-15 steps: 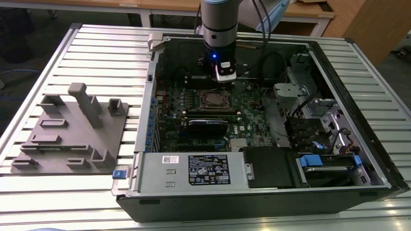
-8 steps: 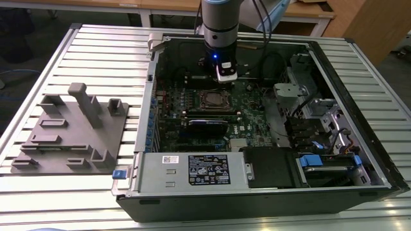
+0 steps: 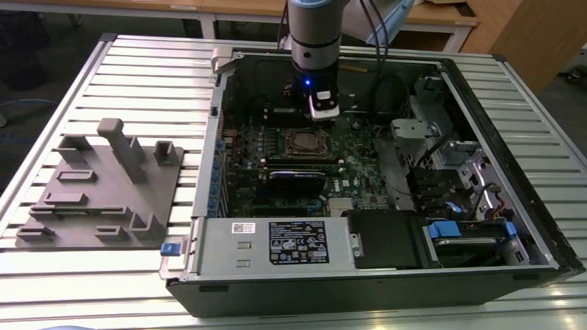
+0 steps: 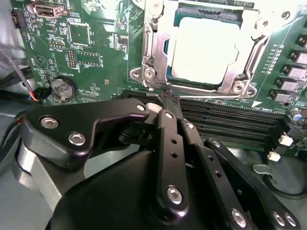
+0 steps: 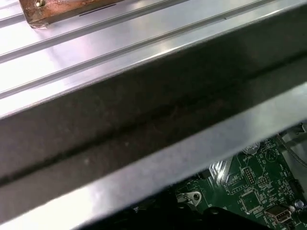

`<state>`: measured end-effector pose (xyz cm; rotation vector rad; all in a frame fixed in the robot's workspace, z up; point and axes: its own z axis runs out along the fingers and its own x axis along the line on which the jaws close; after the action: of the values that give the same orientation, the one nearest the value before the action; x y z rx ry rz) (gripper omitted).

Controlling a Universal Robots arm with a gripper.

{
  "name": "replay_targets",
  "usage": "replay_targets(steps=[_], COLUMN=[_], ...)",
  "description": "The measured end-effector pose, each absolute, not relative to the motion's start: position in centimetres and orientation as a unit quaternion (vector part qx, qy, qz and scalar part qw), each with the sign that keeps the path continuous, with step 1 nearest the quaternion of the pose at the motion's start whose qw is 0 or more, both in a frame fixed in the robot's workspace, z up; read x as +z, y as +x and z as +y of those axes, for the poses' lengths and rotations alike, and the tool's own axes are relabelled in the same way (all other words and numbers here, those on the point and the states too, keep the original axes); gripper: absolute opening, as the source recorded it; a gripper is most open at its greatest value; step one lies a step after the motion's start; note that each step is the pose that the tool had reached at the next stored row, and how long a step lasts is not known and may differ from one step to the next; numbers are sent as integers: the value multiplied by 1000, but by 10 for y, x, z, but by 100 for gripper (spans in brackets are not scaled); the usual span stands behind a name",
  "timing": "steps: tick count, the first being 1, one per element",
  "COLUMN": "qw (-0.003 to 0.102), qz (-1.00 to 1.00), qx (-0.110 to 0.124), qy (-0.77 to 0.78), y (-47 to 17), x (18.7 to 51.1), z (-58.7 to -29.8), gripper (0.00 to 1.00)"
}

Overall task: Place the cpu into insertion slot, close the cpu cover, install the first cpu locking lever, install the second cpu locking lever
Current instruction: 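Install the first cpu locking lever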

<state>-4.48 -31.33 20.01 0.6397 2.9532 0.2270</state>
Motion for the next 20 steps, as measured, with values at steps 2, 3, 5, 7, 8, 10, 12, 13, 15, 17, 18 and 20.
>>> replay_targets(steps=[2, 3, 5, 7, 8, 10, 12, 13, 15, 17, 18, 20], qw=[56, 56, 56, 56, 56, 56, 56, 56, 56, 56, 56, 56], qz=[973, 973, 973, 973, 973, 973, 973, 973, 973, 973, 973, 973], qx=[74, 74, 74, 74, 74, 74, 74, 74, 74, 74, 74, 74], qy=[211, 211, 211, 211, 211, 211, 211, 211, 211, 211, 211, 211], y=[-45, -45, -45, -45, -45, -45, -45, -45, -45, -45, -45, -45], x=[200, 200, 200, 202, 203, 205, 206, 206, 206, 206, 206, 206], z=[-313, -314, -314, -313, -313, -313, -311, -309, -306, -305, -305, -305], gripper=[10, 10, 10, 10, 10, 10, 10, 10, 10, 10, 10, 10])
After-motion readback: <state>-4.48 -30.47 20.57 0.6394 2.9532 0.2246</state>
